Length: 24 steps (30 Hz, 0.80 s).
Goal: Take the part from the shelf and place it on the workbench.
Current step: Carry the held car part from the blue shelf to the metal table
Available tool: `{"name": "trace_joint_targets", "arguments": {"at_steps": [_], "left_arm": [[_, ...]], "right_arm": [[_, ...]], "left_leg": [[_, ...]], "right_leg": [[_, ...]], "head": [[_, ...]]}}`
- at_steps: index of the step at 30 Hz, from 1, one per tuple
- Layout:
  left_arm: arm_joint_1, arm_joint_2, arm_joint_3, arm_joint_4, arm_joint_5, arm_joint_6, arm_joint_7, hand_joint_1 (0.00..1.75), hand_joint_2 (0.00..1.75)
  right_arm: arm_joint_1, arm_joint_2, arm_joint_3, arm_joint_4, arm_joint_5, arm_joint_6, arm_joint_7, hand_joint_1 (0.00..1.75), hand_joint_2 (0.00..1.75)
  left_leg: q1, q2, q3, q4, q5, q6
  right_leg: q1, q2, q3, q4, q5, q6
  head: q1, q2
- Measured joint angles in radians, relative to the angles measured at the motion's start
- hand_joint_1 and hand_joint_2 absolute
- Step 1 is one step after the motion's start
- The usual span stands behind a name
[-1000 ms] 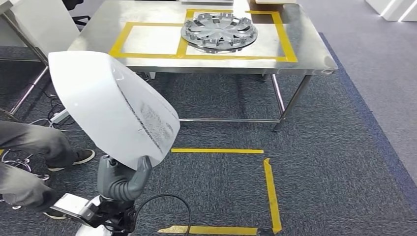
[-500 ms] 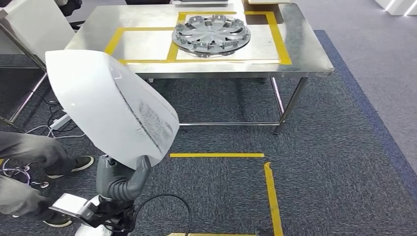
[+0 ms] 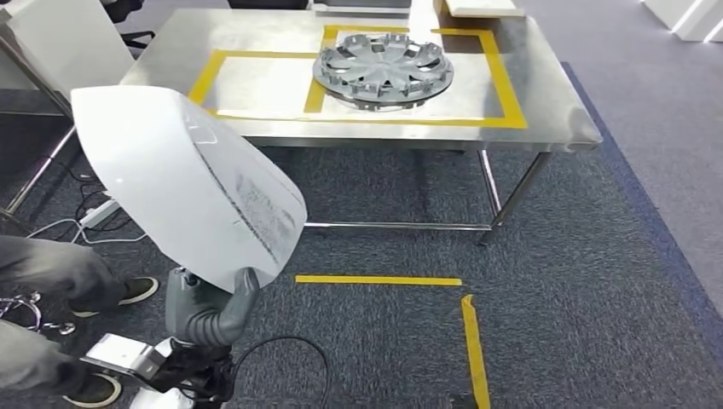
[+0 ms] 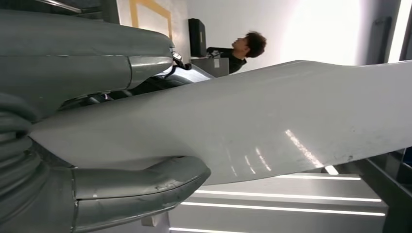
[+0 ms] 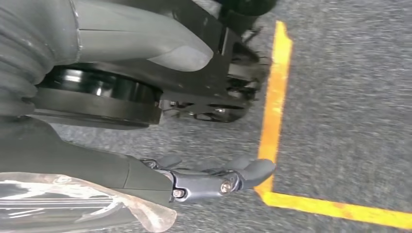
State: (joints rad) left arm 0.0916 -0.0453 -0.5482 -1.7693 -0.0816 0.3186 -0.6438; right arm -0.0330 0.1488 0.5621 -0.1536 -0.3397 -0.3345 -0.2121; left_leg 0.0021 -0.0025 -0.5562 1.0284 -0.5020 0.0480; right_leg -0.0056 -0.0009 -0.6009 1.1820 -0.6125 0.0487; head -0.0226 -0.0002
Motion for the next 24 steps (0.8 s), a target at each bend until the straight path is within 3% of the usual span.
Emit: {"name": "trace_joint_targets", "arguments": {"at_steps": [2, 3, 6, 7, 9, 12, 14, 16, 18, 19, 20, 22, 23, 24], "left_arm": [[0.001, 0.0, 0.0, 0.0, 0.0, -0.001, 0.001, 1.75, 1.75], [0.002, 0.0, 0.001, 0.0, 0.001, -0.001, 0.001, 1.75, 1.75], [0.002, -0.001, 0.001, 0.0, 0.001, -0.001, 0.001, 1.75, 1.75], [0.002, 0.0, 0.001, 0.0, 0.001, -0.001, 0.001, 1.75, 1.75], [0.002, 0.0, 0.001, 0.0, 0.001, -0.001, 0.001, 1.75, 1.75], [0.002, 0.0, 0.002, -0.004, 0.001, -0.001, 0.001, 1.75, 1.75], [0.002, 0.0, 0.002, -0.006, 0.001, -0.002, 0.001, 1.75, 1.75], [0.003, 0.002, 0.002, -0.006, 0.002, -0.004, 0.001, 1.75, 1.75], [0.005, 0.002, 0.002, -0.006, 0.003, -0.005, 0.001, 1.75, 1.75], [0.005, 0.003, 0.002, -0.006, 0.004, -0.006, 0.001, 1.75, 1.75], [0.004, 0.003, 0.002, -0.006, 0.006, -0.006, 0.001, 1.75, 1.75], [0.003, 0.003, 0.002, -0.006, 0.009, -0.007, 0.001, 1.75, 1.75], [0.003, 0.003, 0.002, -0.007, 0.01, -0.007, 0.001, 1.75, 1.75], [0.003, 0.002, 0.002, -0.007, 0.011, -0.007, 0.001, 1.75, 1.75]], "right_arm": [[0.004, 0.0, -0.003, 0.0, -0.006, 0.002, -0.001, 0.0, 1.75], [0.006, 0.0, -0.005, 0.0, -0.008, 0.003, -0.002, 0.0, 1.75], [0.007, 0.0, -0.009, 0.0, -0.01, 0.003, -0.003, 0.0, 1.75], [0.006, 0.0, -0.01, 0.0, -0.01, 0.004, -0.004, 0.0, 1.75], [0.004, 0.0, -0.012, 0.0, -0.01, 0.004, -0.004, 0.0, 1.75], [0.007, 0.001, -0.015, 0.0, -0.012, 0.004, -0.007, 0.0, 1.75], [0.005, 0.002, -0.019, 0.0, -0.015, 0.004, -0.011, 0.0, 1.75], [0.003, 0.002, -0.022, 0.0, -0.018, 0.004, -0.013, 0.0, 1.75], [0.005, 0.002, -0.024, 0.0, -0.018, 0.0, -0.012, 0.0, 1.75], [0.006, 0.002, -0.024, 0.0, -0.015, -0.004, -0.011, 0.0, 1.75], [0.006, 0.002, -0.024, 0.0, -0.01, -0.008, -0.009, 0.0, 1.75], [0.005, 0.002, -0.025, 0.0, 0.002, -0.015, -0.001, 0.0, 1.75], [0.004, 0.002, -0.024, 0.001, 0.007, -0.017, 0.002, 0.0, 1.75], [0.003, 0.002, -0.024, 0.001, 0.01, -0.018, 0.005, 0.0, 1.75]], "left_leg": [[-0.003, 0.004, 0.018, 0.0, -0.017, 0.002], [-0.003, 0.005, 0.03, 0.0, -0.027, 0.001], [-0.005, 0.018, 0.074, -0.001, -0.062, -0.004], [-0.006, 0.023, 0.084, -0.003, -0.072, -0.009], [-0.009, 0.034, 0.096, -0.009, -0.084, -0.021], [-0.01, 0.037, 0.105, 0.012, -0.084, -0.035], [-0.007, 0.022, 0.055, 0.11, -0.091, -0.043], [-0.002, 0.012, -0.03, 0.234, -0.14, -0.052], [0.004, 0.01, -0.089, 0.276, -0.185, -0.059], [0.006, 0.01, -0.099, 0.256, -0.178, -0.061], [0.009, 0.01, -0.096, 0.211, -0.14, -0.063], [0.011, 0.007, -0.078, 0.096, -0.035, -0.062], [0.01, 0.006, -0.07, 0.056, 0.002, -0.058], [0.009, 0.004, -0.068, 0.035, 0.02, -0.051]], "right_leg": [[0.0, 0.0, -0.084, 0.098, -0.018, 0.003], [0.0, 0.0, -0.103, 0.098, 0.0, 0.002], [0.007, -0.024, -0.072, -0.065, 0.125, -0.012], [0.012, -0.038, -0.061, -0.11, 0.145, -0.019], [0.02, -0.049, -0.054, -0.134, 0.148, -0.034], [0.013, -0.024, -0.027, -0.15, 0.151, -0.05], [0.008, -0.006, -0.005, -0.159, 0.145, -0.058], [0.006, 0.014, 0.013, -0.161, 0.132, -0.064], [0.005, 0.031, 0.032, -0.161, 0.116, -0.065], [0.004, 0.037, 0.044, -0.161, 0.108, -0.064], [0.004, 0.043, 0.057, -0.161, 0.099, -0.061], [0.004, 0.05, 0.075, -0.16, 0.081, -0.051], [0.004, 0.051, 0.079, -0.16, 0.072, -0.043], [0.005, 0.052, 0.083, -0.157, 0.067, -0.035]], "head": [[0.002, 0.0], [0.002, 0.0], [0.003, 0.0], [0.004, 0.0], [0.003, 0.0], [0.003, 0.0], [0.002, 0.0], [0.001, 0.0], [0.001, 0.0], [0.001, 0.0], [0.001, 0.0], [0.0, 0.0], [0.0, 0.0], [0.0, 0.0]]}}
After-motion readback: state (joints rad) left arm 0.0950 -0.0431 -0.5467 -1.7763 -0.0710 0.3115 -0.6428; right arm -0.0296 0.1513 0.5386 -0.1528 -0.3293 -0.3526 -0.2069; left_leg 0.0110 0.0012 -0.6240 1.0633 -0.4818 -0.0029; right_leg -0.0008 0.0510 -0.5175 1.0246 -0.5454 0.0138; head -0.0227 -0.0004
